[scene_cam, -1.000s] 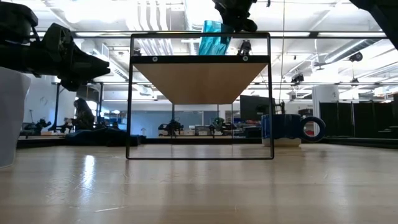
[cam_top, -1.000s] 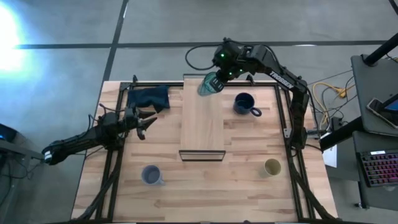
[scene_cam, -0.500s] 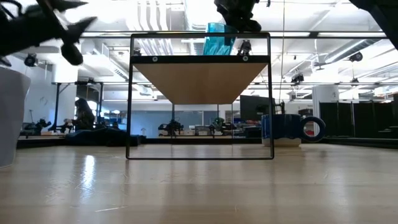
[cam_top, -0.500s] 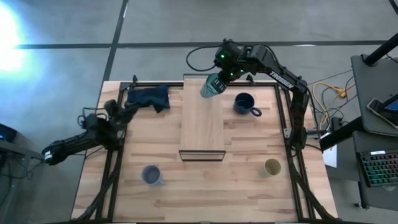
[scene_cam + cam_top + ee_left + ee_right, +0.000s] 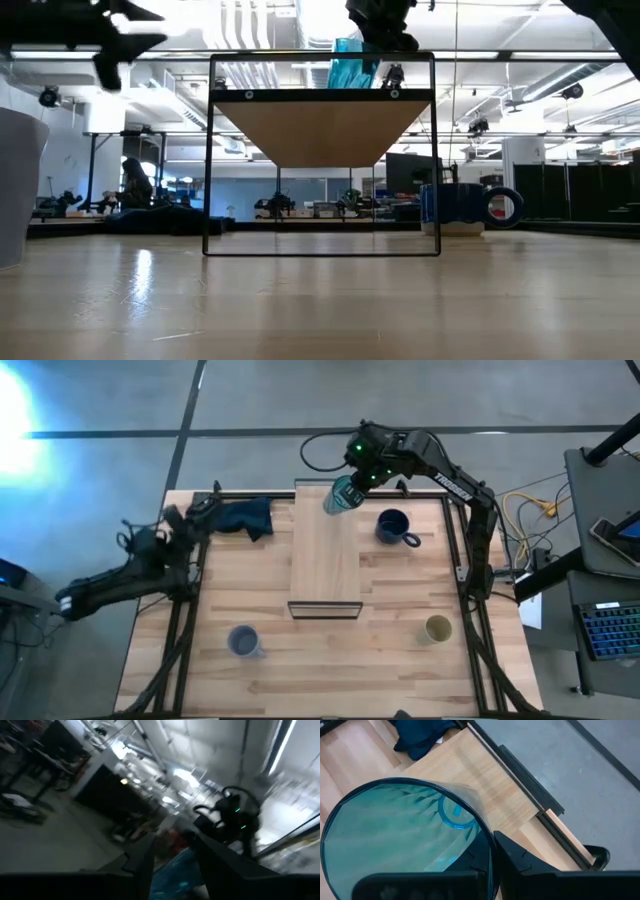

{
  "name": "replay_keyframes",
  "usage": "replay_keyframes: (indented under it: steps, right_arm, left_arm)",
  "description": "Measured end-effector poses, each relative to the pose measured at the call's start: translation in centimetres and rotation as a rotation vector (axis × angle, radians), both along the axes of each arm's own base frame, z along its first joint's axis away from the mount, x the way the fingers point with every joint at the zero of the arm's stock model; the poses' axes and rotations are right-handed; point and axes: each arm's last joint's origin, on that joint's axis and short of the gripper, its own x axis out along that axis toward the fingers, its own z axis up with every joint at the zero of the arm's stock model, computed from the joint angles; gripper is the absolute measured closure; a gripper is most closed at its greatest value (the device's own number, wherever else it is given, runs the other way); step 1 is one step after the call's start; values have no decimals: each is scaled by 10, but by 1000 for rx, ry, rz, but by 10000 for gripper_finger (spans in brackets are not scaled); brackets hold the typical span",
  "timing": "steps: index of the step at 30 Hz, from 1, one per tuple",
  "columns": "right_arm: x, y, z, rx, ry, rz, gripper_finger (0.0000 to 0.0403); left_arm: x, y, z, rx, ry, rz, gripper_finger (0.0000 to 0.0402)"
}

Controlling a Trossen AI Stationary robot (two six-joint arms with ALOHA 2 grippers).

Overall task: Stack small to large cups/mugs on shelf
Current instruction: Put the light blue cup on the shelf

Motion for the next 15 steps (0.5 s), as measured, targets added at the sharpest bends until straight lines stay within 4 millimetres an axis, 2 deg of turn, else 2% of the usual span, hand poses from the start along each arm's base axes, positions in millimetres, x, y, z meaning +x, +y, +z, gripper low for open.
replay_keyframes:
  steps: [5, 7, 11, 15]
  right_arm:
    - [0, -5, 1, 38, -46, 18, 390]
    - [-1, -6, 1, 69, -62, 35, 390]
    - [-3, -10, 1, 89, -72, 35, 390]
    - [-7, -19, 1, 88, -73, 7, 390]
  left_arm:
    - [25, 9, 53, 125, 271, 45, 272]
    - [38, 13, 67, 100, 343, -3, 272]
    - [61, 33, 72, 4, 583, 1, 272]
    - [86, 64, 70, 22, 688, -120, 272]
